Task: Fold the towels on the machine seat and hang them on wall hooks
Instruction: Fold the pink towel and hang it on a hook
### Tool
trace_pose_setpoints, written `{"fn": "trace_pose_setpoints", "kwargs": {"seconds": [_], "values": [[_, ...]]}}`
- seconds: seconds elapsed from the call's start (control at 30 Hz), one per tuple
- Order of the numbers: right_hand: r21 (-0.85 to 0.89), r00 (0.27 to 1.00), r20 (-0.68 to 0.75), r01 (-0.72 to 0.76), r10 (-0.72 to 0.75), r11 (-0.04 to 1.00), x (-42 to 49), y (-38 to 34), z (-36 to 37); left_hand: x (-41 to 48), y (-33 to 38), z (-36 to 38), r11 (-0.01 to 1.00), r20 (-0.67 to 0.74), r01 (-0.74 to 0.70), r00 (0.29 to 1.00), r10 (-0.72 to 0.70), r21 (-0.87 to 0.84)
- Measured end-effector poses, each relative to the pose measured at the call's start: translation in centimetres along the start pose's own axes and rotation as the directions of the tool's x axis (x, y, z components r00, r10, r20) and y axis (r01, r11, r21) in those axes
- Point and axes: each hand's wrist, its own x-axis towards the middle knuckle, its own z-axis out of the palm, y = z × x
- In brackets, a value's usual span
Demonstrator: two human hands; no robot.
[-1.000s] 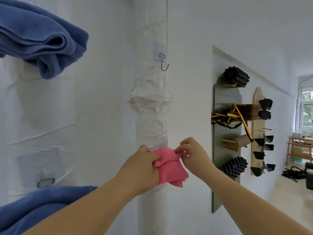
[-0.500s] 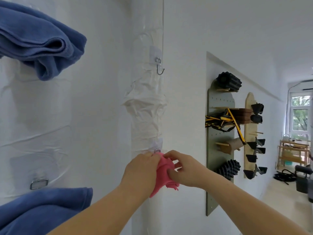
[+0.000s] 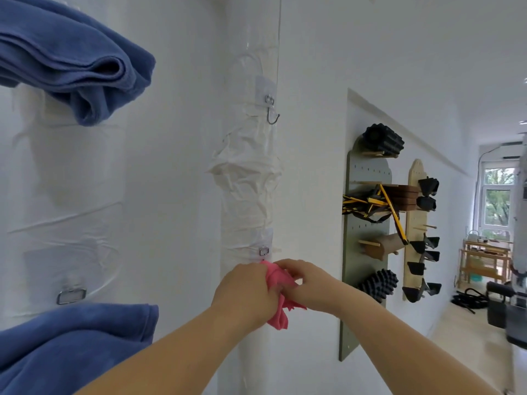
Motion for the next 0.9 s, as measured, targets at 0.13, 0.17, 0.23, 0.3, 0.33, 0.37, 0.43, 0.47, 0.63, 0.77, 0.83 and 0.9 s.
{"fn": "trace_pose_setpoints", "kwargs": {"seconds": [0.13,0.17,0.23,0.3,0.33,0.37,0.43,0.47,0.63,0.77,0.83,0.9], "values": [[0.004,0.993,0.117,-0.031,0.031,1.0,0.3,-0.8,-1.6,-0.4,0.7,-0.2,0.995,0.032,-0.028,0.999,0.025,0.096],[0.004,0.99,0.138,-0.023,0.023,1.0,0.3,-1.1,-1.7,-0.3,0.9,-0.3,0.994,0.046,-0.026,0.999,0.021,0.107],[-0.03,0.991,0.134,-0.003,0.007,1.0,0.2,-1.1,-1.5,-0.1,1.1,-0.4,0.995,0.068,-0.025,0.998,0.018,0.101],[-0.072,0.994,0.104,0.047,-0.04,0.996,0.3,-0.4,-1.0,0.5,0.7,0.1,0.994,0.059,-0.023,0.998,0.017,0.107],[-0.066,0.995,0.082,0.064,-0.059,0.996,0.4,0.2,-0.6,0.7,0.5,0.4,0.992,0.065,-0.017,0.998,0.008,0.128],[-0.037,0.996,0.048,0.071,-0.069,0.997,0.7,0.7,-0.2,0.9,0.2,0.7,0.988,0.071,-0.009,0.997,-0.003,0.157],[0.022,0.997,-0.029,0.077,-0.076,0.997,1.2,1.5,0.6,1.2,-0.2,1.3,0.983,0.081,-0.011,0.997,-0.004,0.182],[0.035,0.995,-0.061,0.082,-0.08,0.996,1.4,1.8,0.8,1.3,-0.4,1.4,0.985,0.08,-0.015,0.997,0.001,0.173],[0.131,0.996,-0.057,0.071,-0.064,0.989,1.6,2.3,0.8,1.4,-0.6,1.5,1.0,0.048,0.017,0.999,-0.017,-0.015],[0.213,0.999,-0.04,0.035,-0.027,0.976,1.8,2.4,1.1,0.8,-0.7,1.6,0.97,0.05,0.065,0.997,-0.055,-0.235],[0.188,0.998,-0.056,0.023,-0.013,0.982,1.5,2.3,1.4,0.6,-0.9,1.9,0.974,0.044,0.062,0.998,-0.053,-0.218],[0.136,0.998,-0.058,0.017,-0.009,0.991,1.0,1.9,1.6,0.4,-0.8,1.7,0.99,0.042,0.051,0.998,-0.046,-0.129]]}}
